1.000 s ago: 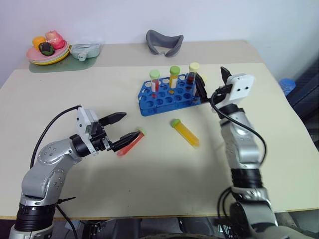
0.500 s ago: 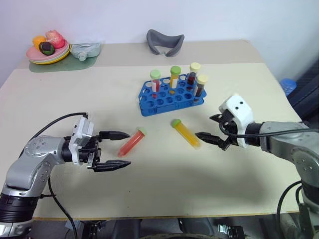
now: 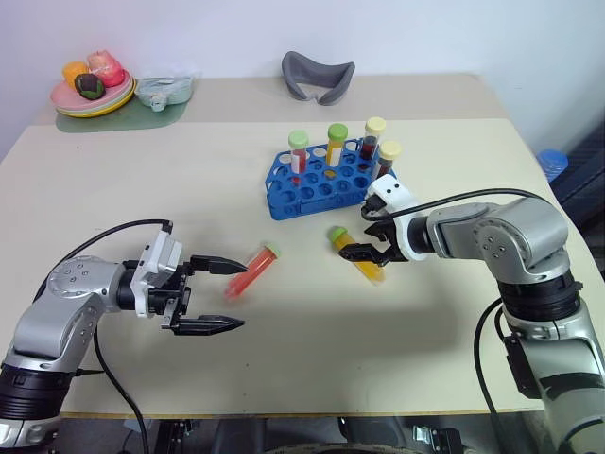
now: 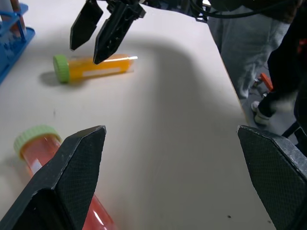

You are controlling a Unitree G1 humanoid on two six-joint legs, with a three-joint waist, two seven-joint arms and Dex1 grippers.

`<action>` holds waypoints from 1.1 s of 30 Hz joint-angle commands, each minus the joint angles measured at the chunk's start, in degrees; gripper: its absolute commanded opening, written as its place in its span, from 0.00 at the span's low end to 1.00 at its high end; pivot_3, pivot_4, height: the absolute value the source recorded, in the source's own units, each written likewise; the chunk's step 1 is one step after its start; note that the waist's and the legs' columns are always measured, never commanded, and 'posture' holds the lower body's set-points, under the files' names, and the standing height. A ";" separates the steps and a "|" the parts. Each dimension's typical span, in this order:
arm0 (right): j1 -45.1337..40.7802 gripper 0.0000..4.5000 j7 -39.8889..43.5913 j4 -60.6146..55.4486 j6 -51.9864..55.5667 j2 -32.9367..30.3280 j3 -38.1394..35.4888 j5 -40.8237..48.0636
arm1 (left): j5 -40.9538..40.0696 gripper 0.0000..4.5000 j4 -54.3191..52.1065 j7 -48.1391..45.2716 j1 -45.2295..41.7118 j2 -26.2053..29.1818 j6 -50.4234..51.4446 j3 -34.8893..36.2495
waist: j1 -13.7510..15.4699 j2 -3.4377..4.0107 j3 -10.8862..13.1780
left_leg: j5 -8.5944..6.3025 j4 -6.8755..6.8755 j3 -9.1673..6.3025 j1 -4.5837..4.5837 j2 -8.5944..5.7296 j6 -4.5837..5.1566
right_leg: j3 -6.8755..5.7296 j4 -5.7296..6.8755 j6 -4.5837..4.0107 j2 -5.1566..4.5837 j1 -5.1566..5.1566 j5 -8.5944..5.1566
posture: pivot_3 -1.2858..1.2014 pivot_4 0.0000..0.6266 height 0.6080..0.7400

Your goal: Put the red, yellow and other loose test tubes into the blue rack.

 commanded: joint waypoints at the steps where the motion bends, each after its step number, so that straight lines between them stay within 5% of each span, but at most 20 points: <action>1: -1.51 0.99 0.43 -1.22 1.13 -0.11 0.84 -0.51 | 0.14 1.00 -1.64 0.27 0.19 0.86 -0.77 1.01 | -0.05 0.00 0.00 | 0.00 0.00 0.00 0.00 0.00 0.00 | 0.00 0.00 0.00 0.00 -0.01 0.00 | 0.52 0.24 1.00; 26: -2.66 0.99 -4.65 2.35 2.35 7.12 6.97 -8.88 | 0.69 1.00 -3.66 4.29 1.94 -0.44 -1.06 0.26 | -0.32 -0.01 -0.02 | 0.00 0.17 -0.02 0.02 0.00 0.00 | 0.00 0.18 0.00 0.02 0.01 0.01 | 0.52 0.24 1.00; 29: -2.19 0.80 -4.75 2.64 1.46 7.43 8.28 -10.01 | 0.55 1.00 -4.03 4.77 2.27 -0.42 -0.94 0.40 | -0.30 -0.02 -0.03 | 0.00 0.21 -0.02 0.06 0.00 0.00 | 0.00 0.23 0.00 0.02 0.05 0.01 | 0.52 0.24 1.00; 33: -0.21 0.35 -4.87 2.00 -1.38 6.98 10.97 -12.16 | 0.74 1.00 -4.22 5.35 3.10 -0.40 -1.45 0.91 | -0.39 -0.03 -0.03 | 0.00 0.25 -0.02 0.08 0.01 0.00 | 0.00 0.27 -0.01 0.03 0.05 0.01 | 0.52 0.24 1.00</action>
